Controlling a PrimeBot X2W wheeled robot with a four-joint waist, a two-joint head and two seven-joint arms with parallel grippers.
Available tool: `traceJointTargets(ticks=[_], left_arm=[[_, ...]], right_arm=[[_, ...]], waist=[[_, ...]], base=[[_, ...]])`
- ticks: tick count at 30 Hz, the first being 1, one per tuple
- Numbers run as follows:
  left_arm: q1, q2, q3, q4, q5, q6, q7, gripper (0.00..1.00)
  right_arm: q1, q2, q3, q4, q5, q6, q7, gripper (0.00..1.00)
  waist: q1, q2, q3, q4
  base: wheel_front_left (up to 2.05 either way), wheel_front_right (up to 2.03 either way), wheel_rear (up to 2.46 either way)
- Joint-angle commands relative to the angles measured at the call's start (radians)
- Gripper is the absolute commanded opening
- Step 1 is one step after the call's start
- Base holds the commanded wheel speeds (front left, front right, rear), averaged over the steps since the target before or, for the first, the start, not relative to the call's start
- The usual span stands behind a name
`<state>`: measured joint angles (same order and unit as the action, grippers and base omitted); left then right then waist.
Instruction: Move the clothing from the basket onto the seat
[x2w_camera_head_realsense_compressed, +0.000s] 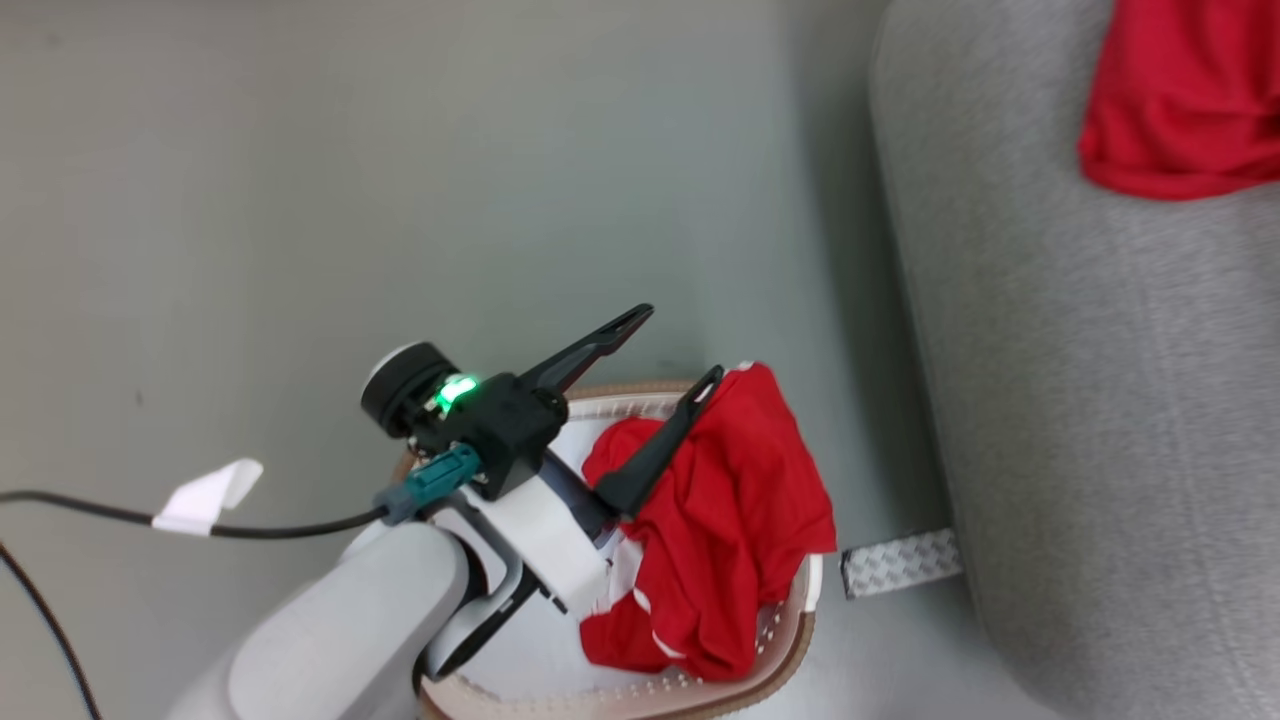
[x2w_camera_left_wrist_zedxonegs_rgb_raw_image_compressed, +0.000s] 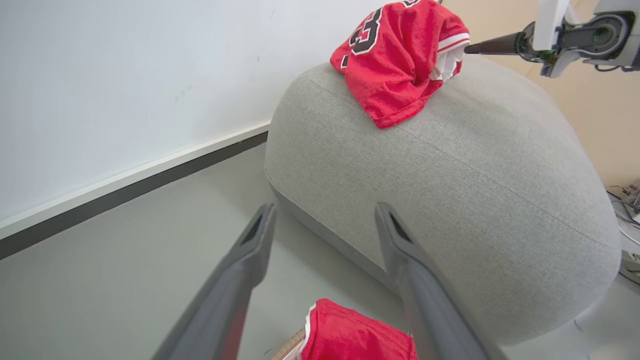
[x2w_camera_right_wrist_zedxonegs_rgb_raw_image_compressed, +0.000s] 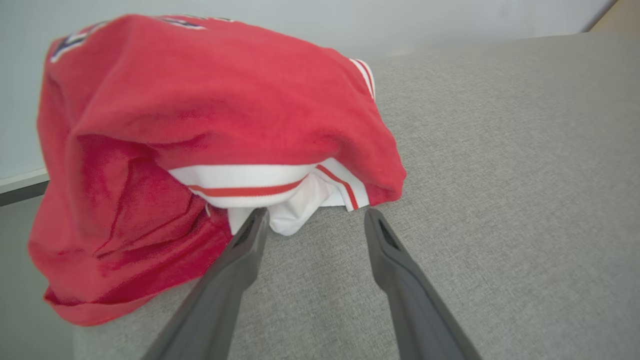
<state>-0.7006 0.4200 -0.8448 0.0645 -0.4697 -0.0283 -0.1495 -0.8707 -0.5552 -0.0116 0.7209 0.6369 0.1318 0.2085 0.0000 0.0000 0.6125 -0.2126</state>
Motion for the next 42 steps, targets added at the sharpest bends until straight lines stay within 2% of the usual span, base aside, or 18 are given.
traceJointTargets(ticks=[1,6,12,18,22,26,33,36,42], left_arm=[[0.021,0.001,0.004,0.009,-0.022,0.005,-0.012,1.00],[0.056,0.001,0.017,0.025,-0.036,0.026,-0.033,1.00],[0.113,0.009,0.058,0.044,-0.081,0.067,-0.066,1.00],[0.175,0.047,0.123,0.043,-0.112,0.110,-0.094,1.00],[0.227,0.069,0.183,0.036,-0.142,0.149,-0.105,1.00],[0.295,0.079,0.241,0.018,-0.153,0.193,-0.113,1.00],[0.432,0.048,0.352,-0.011,-0.150,0.249,-0.115,1.00],[0.499,0.018,0.421,-0.023,-0.129,0.245,-0.115,1.00],[0.620,-0.061,0.575,-0.053,-0.049,0.214,-0.115,1.00]], right_arm=[[0.033,-0.018,0.016,-0.025,0.020,-0.002,0.014,1.00],[0.099,-0.052,0.041,-0.109,0.049,-0.002,0.020,1.00],[0.178,-0.084,0.072,-0.271,0.055,-0.002,-0.020,1.00],[0.272,-0.068,0.081,-0.460,0.058,-0.002,-0.053,1.00],[0.338,-0.010,0.044,-0.555,0.035,-0.002,-0.093,1.00],[0.430,0.081,0.013,-0.609,-0.018,-0.002,-0.143,1.00],[0.613,0.259,0.026,-0.678,-0.122,-0.002,-0.243,1.00],[0.682,0.322,0.050,-0.678,-0.143,-0.002,-0.298,1.00],[0.777,0.394,0.118,-0.654,-0.178,-0.002,-0.392,1.00]], waist=[[0.0000,0.0000,-0.059,-0.017],[0.0000,0.0000,-0.148,-0.029],[0.0000,0.0000,-0.284,-0.024],[0.0000,0.0000,-0.388,0.010],[0.0000,0.0000,-0.438,0.038],[0.0000,0.0000,-0.477,0.065],[0.0000,0.0000,-0.517,0.101],[0.0000,0.0000,-0.528,0.115],[0.0000,0.0000,-0.548,0.131]], base=[[0.00,0.00,0.00],[0.00,0.00,0.00],[0.00,0.00,0.00],[0.00,0.00,0.00],[0.00,0.00,0.00],[0.00,0.00,0.00],[0.00,0.00,0.00],[0.00,0.00,0.00],[0.00,0.00,0.00]])
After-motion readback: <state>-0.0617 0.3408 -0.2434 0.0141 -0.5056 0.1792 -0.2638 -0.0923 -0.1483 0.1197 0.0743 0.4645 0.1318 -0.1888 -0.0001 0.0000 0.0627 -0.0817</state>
